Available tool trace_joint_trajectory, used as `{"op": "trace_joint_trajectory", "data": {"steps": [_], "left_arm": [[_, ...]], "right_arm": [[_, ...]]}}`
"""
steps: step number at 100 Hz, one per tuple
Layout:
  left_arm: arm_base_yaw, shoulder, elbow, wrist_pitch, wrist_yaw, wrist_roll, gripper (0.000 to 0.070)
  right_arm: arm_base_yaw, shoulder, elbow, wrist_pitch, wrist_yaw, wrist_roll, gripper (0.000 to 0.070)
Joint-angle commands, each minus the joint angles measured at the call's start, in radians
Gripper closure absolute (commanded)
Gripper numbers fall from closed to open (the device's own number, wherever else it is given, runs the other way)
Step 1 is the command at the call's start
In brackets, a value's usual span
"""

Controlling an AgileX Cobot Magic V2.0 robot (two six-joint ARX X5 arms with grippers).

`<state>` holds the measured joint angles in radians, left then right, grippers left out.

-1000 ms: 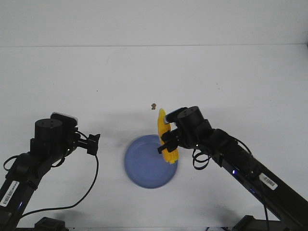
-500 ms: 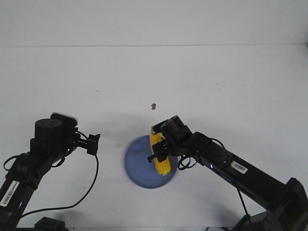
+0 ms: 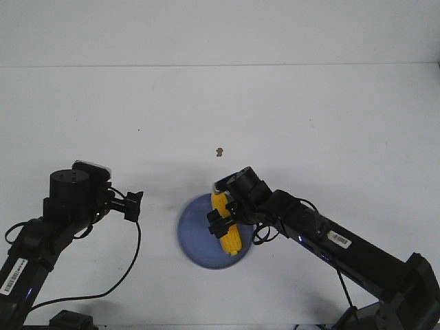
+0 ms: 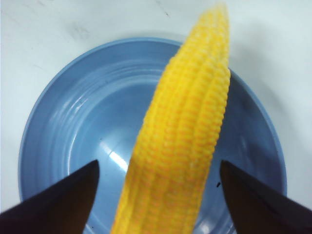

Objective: Place corn on plate with both arms

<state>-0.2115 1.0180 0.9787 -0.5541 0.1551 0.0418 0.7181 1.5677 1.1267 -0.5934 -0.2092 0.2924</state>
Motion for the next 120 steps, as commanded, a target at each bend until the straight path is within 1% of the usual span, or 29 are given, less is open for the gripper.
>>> {"op": "trace_joint_trajectory", "data": {"steps": [1,17,22,33,40,47,59,65,80,91,108,120], "left_arm": [[-0.001,0.007,0.01,0.003,-0.001,-0.001,0.0104],[-0.001,0.007,0.01,0.01,-0.002,0.0,0.0105],[-0.001,0.007,0.01,0.01,-0.002,0.0,0.0118],[-0.001,0.007,0.01,0.017,-0.002,-0.001,0.0119],[-0.001,0.007,0.01,0.017,-0.002,-0.001,0.0118],[-0.001,0.007,0.01,0.021,-0.002,-0.001,0.0118],[0.0,0.006,0.01,0.029,-0.002,-0.001,0.0118],[0.003,0.005,0.01,0.029,-0.002,-0.001,0.0118],[0.01,-0.011,0.01,0.029,-0.002,-0.002,0.0118],[0.02,-0.035,0.01,0.028,-0.002,-0.01,0.0119],[0.039,-0.111,0.008,0.027,-0.002,-0.031,0.0119],[0.055,-0.187,-0.012,0.028,-0.002,-0.033,0.012]], "right_arm": [[0.008,0.018,0.011,0.011,0.0,-0.004,0.0141],[-0.009,-0.003,0.011,0.045,0.0,-0.005,0.0141],[-0.024,-0.019,0.011,0.056,0.0,-0.005,0.0141],[-0.072,-0.076,0.011,0.056,0.0,-0.013,0.0141],[-0.118,-0.13,0.011,0.046,0.01,-0.035,0.0141],[-0.164,-0.189,0.011,0.039,0.041,-0.063,0.0141],[-0.241,-0.304,0.011,0.008,0.132,-0.116,0.0142],[-0.281,-0.366,0.01,-0.015,0.163,-0.14,0.0142],[-0.385,-0.52,0.004,-0.068,0.194,-0.186,0.0142],[-0.459,-0.62,0.0,-0.098,0.219,-0.19,0.0142],[-0.514,-0.782,-0.083,-0.074,0.269,-0.193,0.0143],[-0.523,-0.901,-0.2,-0.035,0.277,-0.193,0.0143]]}}
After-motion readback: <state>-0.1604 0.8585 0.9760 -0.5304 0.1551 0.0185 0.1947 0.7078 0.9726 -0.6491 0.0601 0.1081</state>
